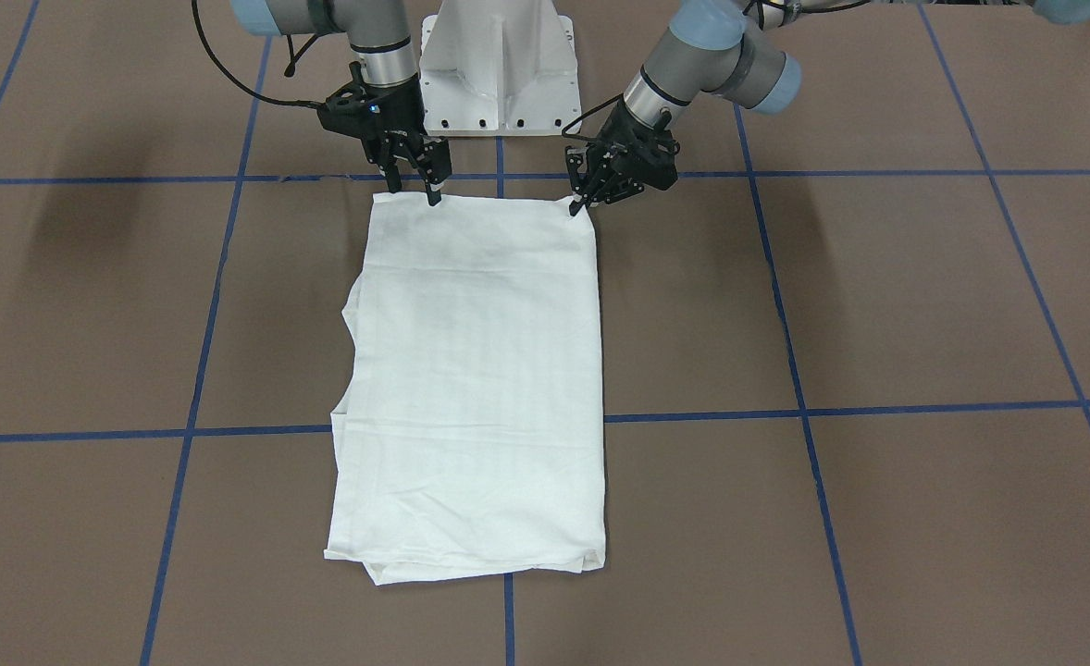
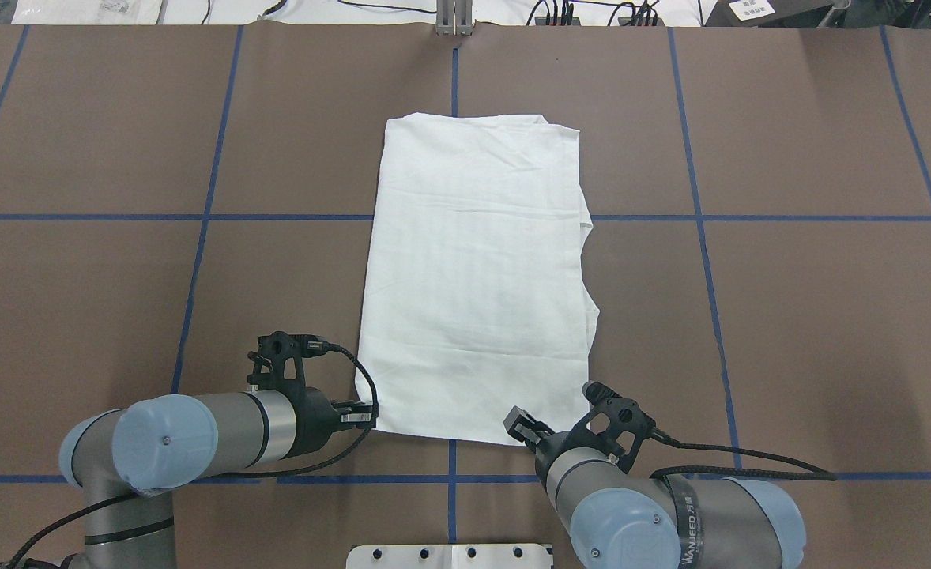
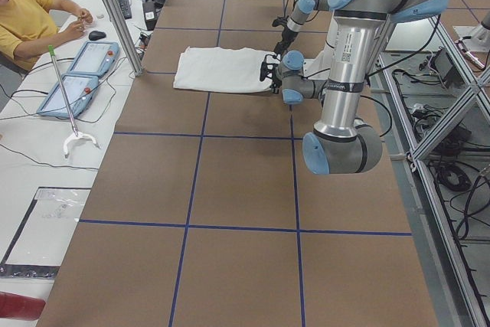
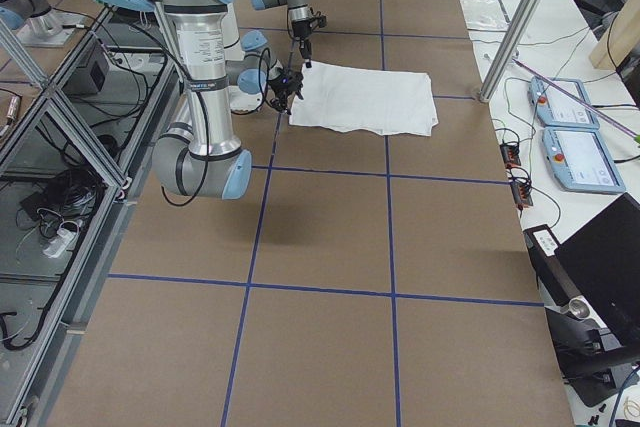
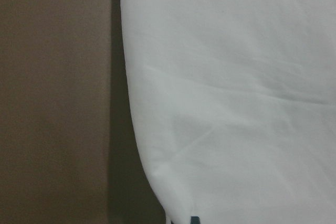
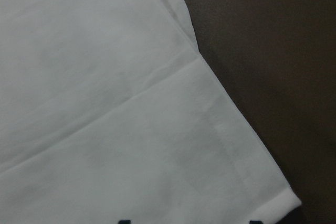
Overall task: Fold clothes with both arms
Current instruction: 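Position the right gripper at the near corner of the shirt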
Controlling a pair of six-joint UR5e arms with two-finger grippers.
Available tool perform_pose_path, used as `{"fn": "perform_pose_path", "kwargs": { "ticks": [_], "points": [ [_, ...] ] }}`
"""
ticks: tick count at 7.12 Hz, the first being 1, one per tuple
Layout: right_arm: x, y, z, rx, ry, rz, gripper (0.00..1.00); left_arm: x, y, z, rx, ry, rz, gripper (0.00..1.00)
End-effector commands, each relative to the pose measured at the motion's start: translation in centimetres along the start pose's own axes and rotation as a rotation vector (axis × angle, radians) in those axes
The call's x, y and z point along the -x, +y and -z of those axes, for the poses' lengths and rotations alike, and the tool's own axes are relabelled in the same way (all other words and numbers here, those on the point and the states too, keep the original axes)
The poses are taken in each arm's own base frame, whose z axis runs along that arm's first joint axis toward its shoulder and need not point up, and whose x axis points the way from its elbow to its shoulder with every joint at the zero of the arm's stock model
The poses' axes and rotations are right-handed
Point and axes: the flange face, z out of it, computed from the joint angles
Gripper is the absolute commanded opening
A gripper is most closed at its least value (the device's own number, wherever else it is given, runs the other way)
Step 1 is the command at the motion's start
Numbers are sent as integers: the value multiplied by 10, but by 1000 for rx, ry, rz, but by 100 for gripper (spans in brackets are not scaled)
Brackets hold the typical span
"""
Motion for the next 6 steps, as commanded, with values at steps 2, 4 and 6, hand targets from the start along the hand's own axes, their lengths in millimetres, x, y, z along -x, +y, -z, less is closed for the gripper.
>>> {"fn": "perform_pose_path", "kwargs": {
  "ticks": [2, 4, 6],
  "points": [
    [6, -4, -2, -13, 4, -15, 79, 0, 0, 1, -5, 0, 0, 0],
    [9, -7, -4, -23, 8, -24, 77, -2, 0, 1, -4, 3, -1, 0],
    [10, -5, -5, -29, 21, -18, 79, -2, 0, 1, -4, 3, -1, 0]
  ]
}}
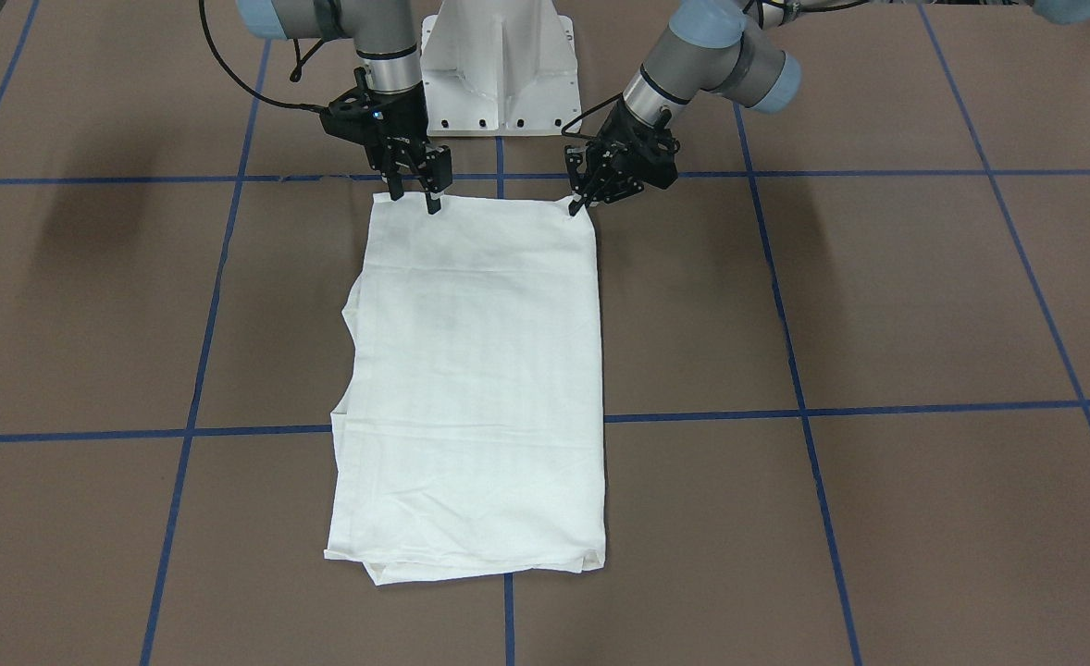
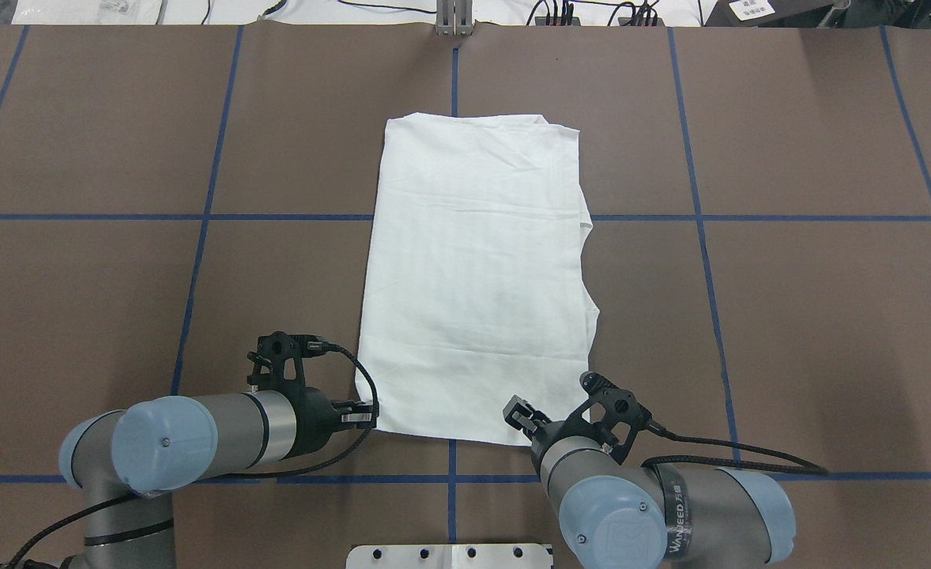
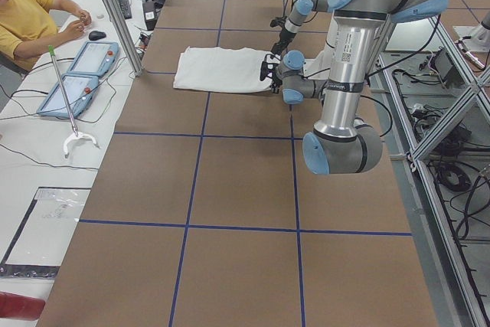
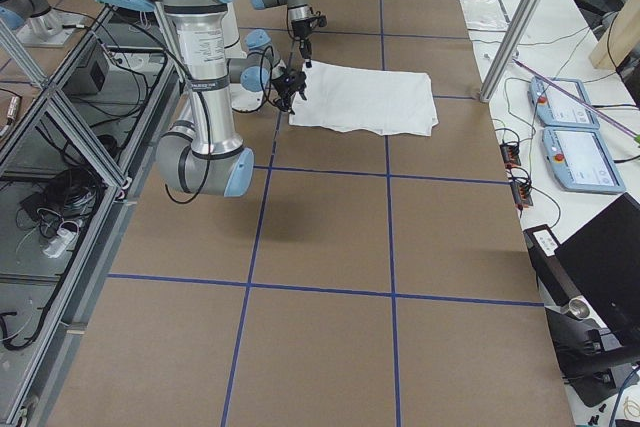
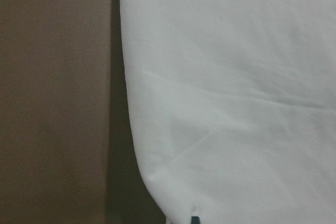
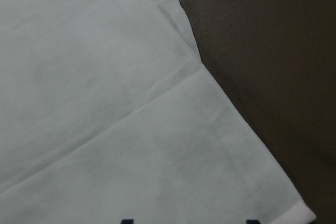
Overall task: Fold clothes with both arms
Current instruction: 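Position the right gripper at the near corner of the shirt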
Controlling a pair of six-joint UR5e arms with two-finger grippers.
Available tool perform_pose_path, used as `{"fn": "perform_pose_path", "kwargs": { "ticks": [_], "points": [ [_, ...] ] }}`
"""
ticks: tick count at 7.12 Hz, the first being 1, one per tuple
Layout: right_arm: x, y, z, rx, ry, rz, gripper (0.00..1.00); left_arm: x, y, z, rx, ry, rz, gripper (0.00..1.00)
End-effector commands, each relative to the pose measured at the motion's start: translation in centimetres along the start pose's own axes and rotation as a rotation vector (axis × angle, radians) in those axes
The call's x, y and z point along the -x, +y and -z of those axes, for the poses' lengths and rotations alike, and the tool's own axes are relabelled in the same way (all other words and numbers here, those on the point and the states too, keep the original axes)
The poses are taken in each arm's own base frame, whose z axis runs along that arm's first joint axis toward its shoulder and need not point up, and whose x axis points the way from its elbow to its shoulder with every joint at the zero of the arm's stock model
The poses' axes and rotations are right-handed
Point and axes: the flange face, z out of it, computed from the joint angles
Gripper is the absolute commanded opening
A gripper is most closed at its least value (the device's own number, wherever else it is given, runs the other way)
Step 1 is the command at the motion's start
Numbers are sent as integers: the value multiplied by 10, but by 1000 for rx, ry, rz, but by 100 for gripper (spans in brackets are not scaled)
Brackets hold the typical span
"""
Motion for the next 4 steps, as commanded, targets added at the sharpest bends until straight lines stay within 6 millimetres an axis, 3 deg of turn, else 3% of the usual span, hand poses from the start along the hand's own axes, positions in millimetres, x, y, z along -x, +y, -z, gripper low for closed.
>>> {"fn": "perform_pose_path", "kwargs": {
  "ticks": [1, 4],
  "points": [
    [2, 2, 0, -2, 4, 2, 79, 0, 0, 0, 2, 1, 0, 0],
    [1, 6, -7, -5, 12, -5, 80, 0, 0, 0, 2, 1, -2, 0]
  ]
}}
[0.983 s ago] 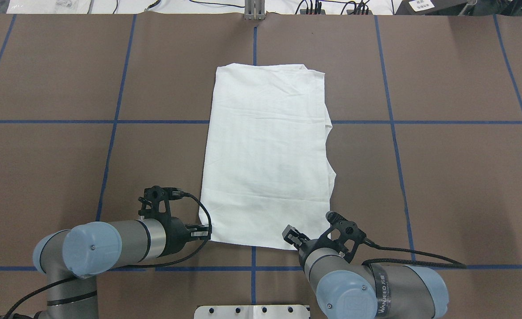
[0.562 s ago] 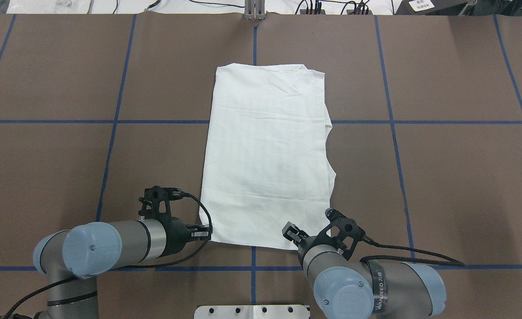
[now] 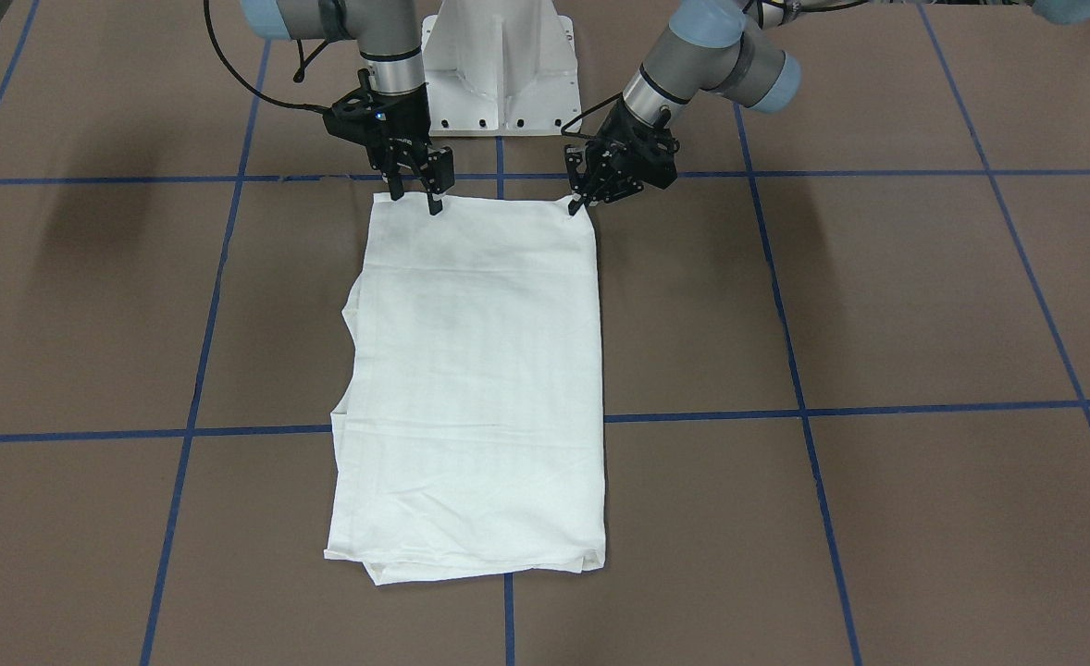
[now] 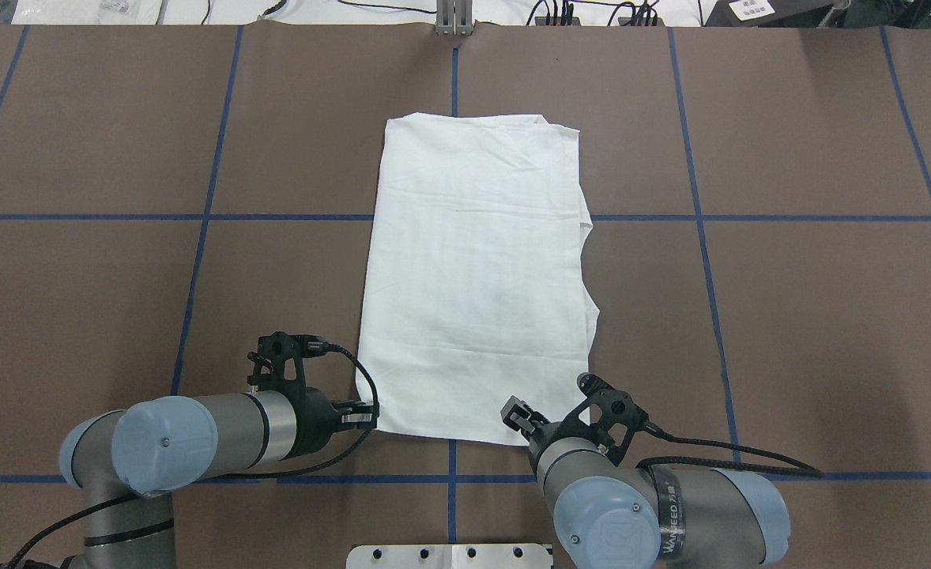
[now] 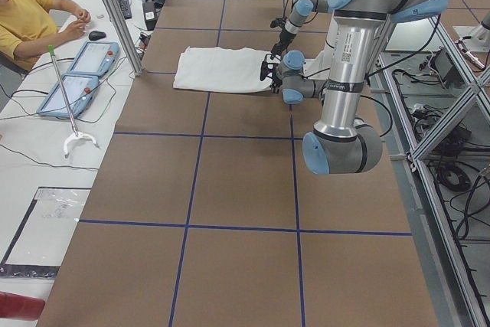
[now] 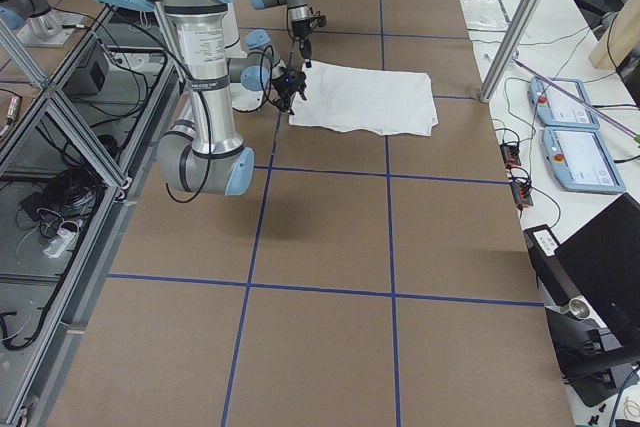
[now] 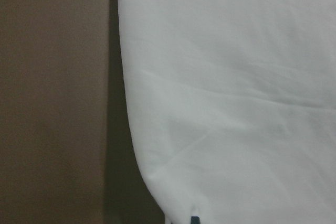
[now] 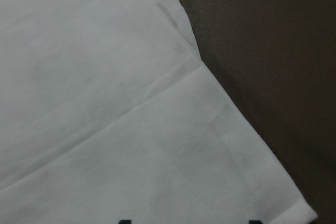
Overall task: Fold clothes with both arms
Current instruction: 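Position the right gripper at the near corner of the shirt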
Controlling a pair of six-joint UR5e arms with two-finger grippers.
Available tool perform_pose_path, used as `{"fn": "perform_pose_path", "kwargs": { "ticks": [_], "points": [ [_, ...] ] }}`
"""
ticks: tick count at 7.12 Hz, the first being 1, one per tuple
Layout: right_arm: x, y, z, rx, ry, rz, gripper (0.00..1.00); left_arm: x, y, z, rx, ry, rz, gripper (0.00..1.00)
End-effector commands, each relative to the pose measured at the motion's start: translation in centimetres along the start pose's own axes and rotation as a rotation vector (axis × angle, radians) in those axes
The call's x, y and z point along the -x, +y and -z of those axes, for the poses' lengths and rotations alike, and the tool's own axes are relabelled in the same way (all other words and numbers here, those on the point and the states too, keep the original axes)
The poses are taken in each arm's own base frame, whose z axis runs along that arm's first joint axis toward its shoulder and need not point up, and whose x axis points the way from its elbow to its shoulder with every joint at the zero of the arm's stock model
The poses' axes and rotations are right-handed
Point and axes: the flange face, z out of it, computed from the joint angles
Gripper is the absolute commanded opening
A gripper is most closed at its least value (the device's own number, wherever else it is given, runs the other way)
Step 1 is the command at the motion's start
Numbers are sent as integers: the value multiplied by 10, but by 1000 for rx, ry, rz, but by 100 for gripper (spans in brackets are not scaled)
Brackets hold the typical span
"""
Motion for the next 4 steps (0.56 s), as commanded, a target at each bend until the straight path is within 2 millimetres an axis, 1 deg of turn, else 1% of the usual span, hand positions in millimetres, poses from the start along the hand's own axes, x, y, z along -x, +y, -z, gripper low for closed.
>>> {"fn": "perform_pose_path", "kwargs": {
  "ticks": [1, 2, 3, 4],
  "points": [
    [7, 5, -7, -5, 3, -6, 80, 0, -1, 0, -1, -1, 0, 0],
    [15, 5, -7, -6, -3, -12, 79, 0, -1, 0, -1, -1, 2, 0],
    [16, 3, -8, -10, -4, -13, 77, 0, -1, 0, -1, -1, 0, 0],
    [16, 1, -8, -13, -3, -16, 72, 0, -1, 0, -1, -1, 0, 0]
  ]
}}
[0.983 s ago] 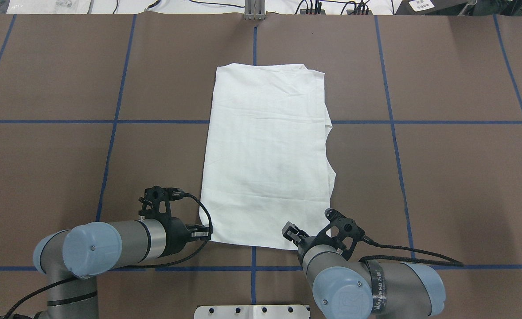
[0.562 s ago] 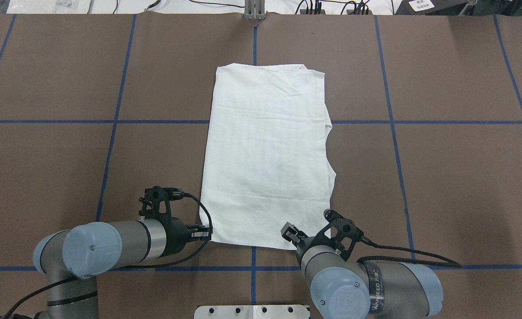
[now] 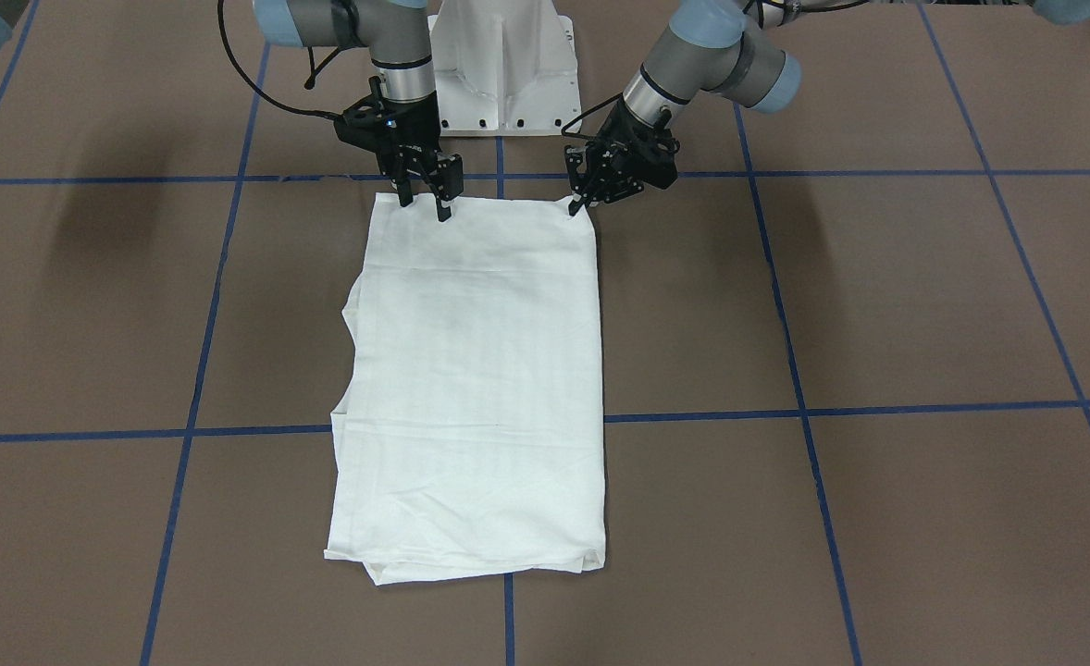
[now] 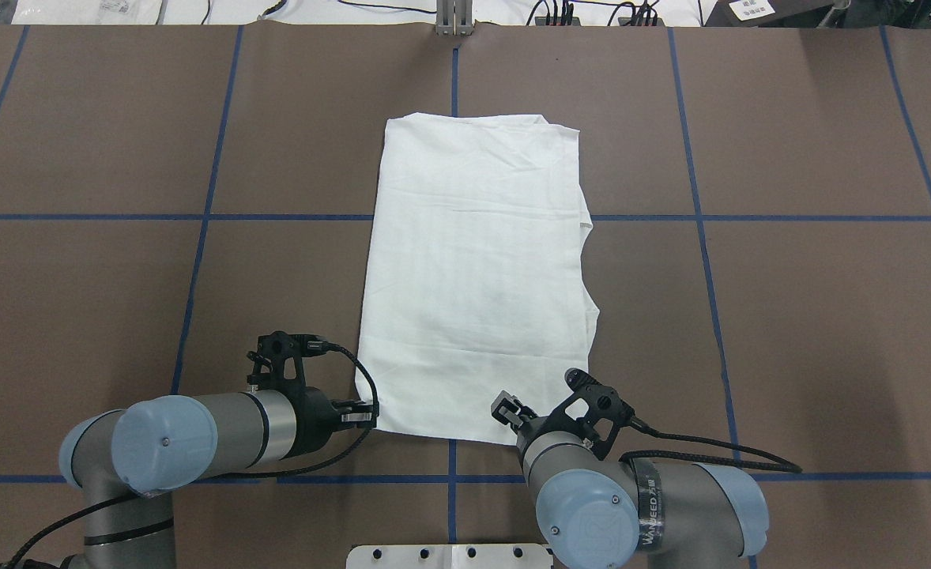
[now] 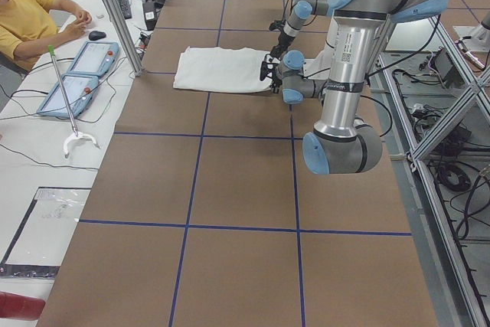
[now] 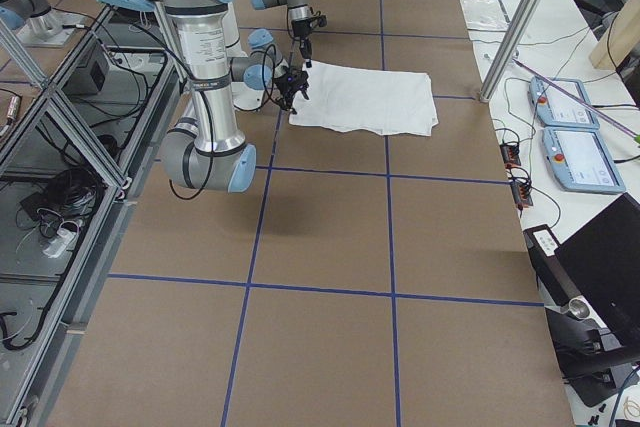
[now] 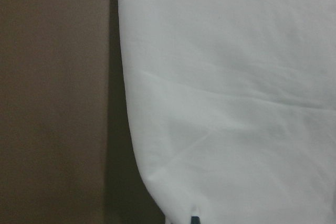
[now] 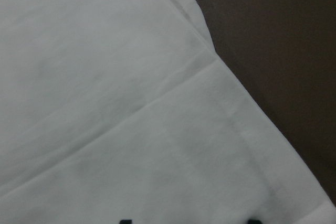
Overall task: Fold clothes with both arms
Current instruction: 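Lower both grippers and grasp the near edge corners of the shirt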
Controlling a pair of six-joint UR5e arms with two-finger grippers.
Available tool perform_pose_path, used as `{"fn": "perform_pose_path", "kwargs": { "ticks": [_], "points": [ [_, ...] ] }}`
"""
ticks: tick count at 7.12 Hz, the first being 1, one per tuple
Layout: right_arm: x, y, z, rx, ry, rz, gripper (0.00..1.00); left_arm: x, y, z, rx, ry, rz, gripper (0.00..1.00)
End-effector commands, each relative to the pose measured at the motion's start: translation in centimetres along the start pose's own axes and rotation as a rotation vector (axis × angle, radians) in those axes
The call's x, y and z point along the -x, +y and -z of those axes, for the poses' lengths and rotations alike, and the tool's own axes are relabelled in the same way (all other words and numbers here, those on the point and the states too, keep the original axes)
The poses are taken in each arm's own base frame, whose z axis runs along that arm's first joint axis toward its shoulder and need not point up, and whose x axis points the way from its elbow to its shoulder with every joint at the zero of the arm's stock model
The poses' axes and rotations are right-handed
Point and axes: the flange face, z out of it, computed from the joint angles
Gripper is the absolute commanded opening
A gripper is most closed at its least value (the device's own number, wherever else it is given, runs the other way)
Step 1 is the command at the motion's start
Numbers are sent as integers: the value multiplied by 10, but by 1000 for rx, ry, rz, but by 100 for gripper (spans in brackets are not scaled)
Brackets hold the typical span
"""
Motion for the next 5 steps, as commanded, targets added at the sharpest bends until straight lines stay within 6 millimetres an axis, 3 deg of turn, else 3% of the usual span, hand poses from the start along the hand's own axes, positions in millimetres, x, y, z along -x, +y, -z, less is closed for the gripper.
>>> {"fn": "perform_pose_path", "kwargs": {
  "ticks": [1, 2, 3, 4, 5],
  "points": [
    [3, -3, -1, -4, -2, -5, 66, -1, 1, 1, 1, 3, -1, 0],
    [3, -3, -1, -4, -2, -8, 55, -1, 1, 1, 1, 3, -1, 0],
    [3, -4, -1, -5, -3, -47, 31, 0, 1, 0, 1, 2, -1, 0],
    [3, -4, -1, -6, -1, -47, 20, -2, 0, 1, 0, 5, -1, 0],
    [3, -6, 0, -7, -1, -40, 26, -2, 0, 1, 0, 5, -1, 0]
  ]
}}
